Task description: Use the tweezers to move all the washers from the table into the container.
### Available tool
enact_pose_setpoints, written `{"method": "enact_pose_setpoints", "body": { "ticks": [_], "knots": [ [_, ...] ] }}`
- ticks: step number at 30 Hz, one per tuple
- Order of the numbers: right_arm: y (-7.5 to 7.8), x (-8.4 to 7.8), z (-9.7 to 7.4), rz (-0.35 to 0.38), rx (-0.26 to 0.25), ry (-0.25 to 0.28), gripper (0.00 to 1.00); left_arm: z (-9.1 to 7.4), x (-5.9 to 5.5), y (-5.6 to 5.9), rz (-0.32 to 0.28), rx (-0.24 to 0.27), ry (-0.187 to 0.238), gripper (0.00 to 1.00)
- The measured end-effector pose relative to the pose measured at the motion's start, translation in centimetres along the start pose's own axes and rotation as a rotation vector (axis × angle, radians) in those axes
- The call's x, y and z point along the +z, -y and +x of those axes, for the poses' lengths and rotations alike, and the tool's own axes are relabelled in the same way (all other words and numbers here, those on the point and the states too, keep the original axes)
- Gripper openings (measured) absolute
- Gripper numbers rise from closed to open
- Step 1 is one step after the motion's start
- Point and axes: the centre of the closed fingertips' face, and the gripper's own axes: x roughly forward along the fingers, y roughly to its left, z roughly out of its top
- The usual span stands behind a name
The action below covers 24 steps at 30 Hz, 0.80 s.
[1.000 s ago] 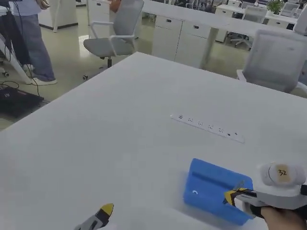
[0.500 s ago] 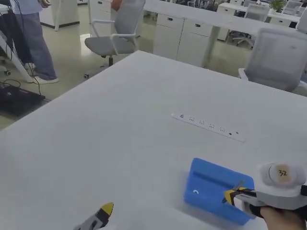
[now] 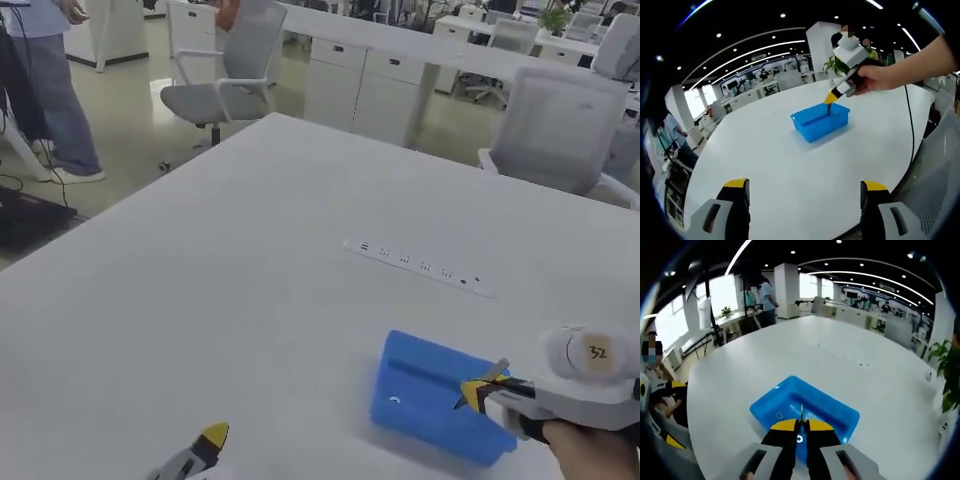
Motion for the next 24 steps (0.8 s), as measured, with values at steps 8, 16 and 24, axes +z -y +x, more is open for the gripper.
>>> {"method": "enact_pose_setpoints", "body": {
  "ticks": [8, 16, 24],
  "knots": [
    [-2.0, 0.9, -3.1, -0.182, 0.036, -0.004, 0.02, -0.1, 0.3, 0.0, 0.007, 0.004, 0.015, 0.94],
    [-4.3, 0.2, -5.9, -0.250, 0.096, -0.014, 0.02, -0.2, 0.4, -0.2, 0.009, 0.015, 0.025, 0.94],
    [-6.5, -3.2, -7.3, -0.370, 0.179, -0.134, 0.02, -0.3, 0.6, -0.3, 0.010, 0.020, 0.034, 0.93]
  ]
}}
